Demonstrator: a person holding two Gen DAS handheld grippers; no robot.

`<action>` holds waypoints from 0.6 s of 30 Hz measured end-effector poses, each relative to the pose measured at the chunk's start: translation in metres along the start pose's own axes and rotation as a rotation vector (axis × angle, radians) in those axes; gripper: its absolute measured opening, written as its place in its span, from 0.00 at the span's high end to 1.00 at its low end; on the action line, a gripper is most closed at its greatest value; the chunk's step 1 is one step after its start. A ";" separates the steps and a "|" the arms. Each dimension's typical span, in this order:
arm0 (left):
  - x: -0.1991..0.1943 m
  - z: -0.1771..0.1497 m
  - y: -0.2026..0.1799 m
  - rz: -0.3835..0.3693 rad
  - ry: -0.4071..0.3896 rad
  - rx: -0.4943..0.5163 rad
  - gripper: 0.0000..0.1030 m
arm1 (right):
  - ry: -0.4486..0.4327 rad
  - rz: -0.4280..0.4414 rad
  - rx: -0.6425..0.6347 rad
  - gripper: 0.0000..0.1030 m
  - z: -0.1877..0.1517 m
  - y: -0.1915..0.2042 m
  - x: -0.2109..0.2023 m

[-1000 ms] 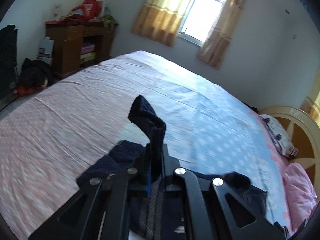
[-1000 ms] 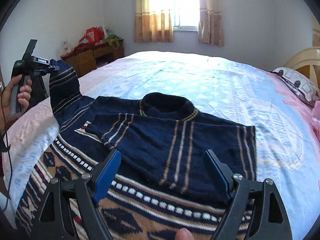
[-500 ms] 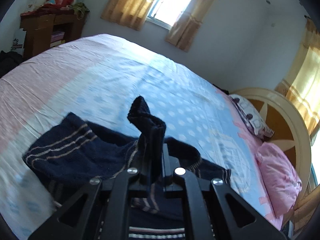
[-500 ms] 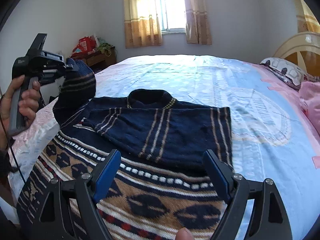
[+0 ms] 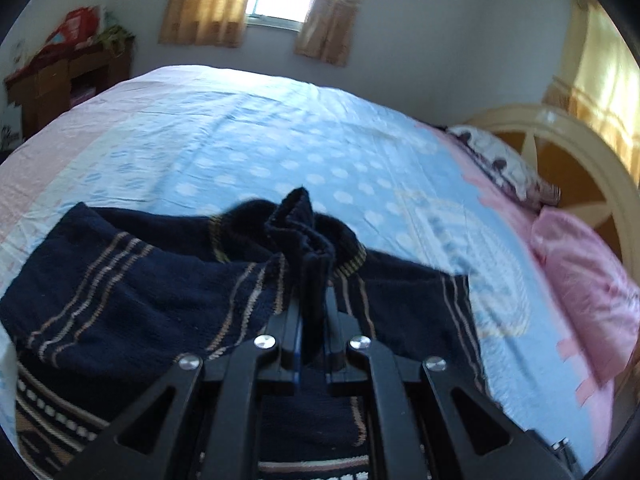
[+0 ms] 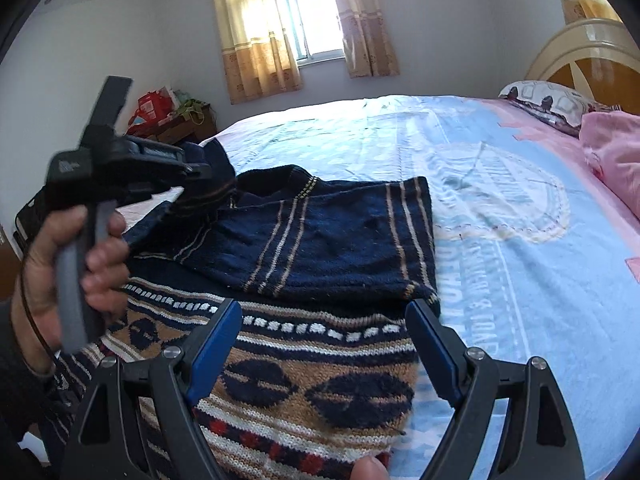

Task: Fold small clothes
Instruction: 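Carry the sleeve across the sweater body with the left gripper and release, then grasp the laid cuff with the right gripper and pull it toward the hem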

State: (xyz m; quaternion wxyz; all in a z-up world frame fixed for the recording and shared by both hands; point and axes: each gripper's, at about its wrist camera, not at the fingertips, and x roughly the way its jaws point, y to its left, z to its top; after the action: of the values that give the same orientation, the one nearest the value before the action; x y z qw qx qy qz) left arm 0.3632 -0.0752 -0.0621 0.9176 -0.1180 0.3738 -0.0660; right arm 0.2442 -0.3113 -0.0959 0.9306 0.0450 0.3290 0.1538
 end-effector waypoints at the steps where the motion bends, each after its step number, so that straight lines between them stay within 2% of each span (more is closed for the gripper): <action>1: 0.004 -0.004 -0.004 0.004 0.010 0.019 0.92 | 0.001 -0.004 0.001 0.18 -0.001 -0.001 0.000; 4: 0.016 -0.016 -0.015 0.018 0.058 0.069 0.85 | 0.011 -0.014 0.020 0.18 -0.002 -0.008 0.003; 6: 0.014 -0.021 -0.020 0.025 0.073 0.111 0.70 | 0.015 -0.020 0.032 0.18 -0.002 -0.011 0.003; 10: -0.016 -0.028 -0.020 0.016 0.013 0.219 0.48 | 0.026 -0.029 0.030 0.18 -0.001 -0.013 0.004; 11: -0.029 -0.028 -0.016 0.015 -0.021 0.252 0.39 | 0.033 -0.029 0.021 0.18 0.002 -0.011 0.004; 12: -0.036 -0.028 -0.010 0.034 -0.044 0.275 0.28 | 0.038 -0.025 0.018 0.18 0.005 -0.011 0.005; 14: -0.050 -0.026 0.009 0.107 -0.095 0.314 0.21 | 0.049 -0.010 0.019 0.18 0.014 -0.009 0.007; 18: -0.058 -0.015 0.067 0.292 -0.128 0.328 0.20 | 0.072 0.046 0.015 0.18 0.042 0.002 0.018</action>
State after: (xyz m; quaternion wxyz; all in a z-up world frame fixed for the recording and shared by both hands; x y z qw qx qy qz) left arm 0.3134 -0.0005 -0.0513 0.9461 0.0840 0.3124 0.0152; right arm 0.2835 -0.3029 -0.0737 0.9140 0.0539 0.3622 0.1745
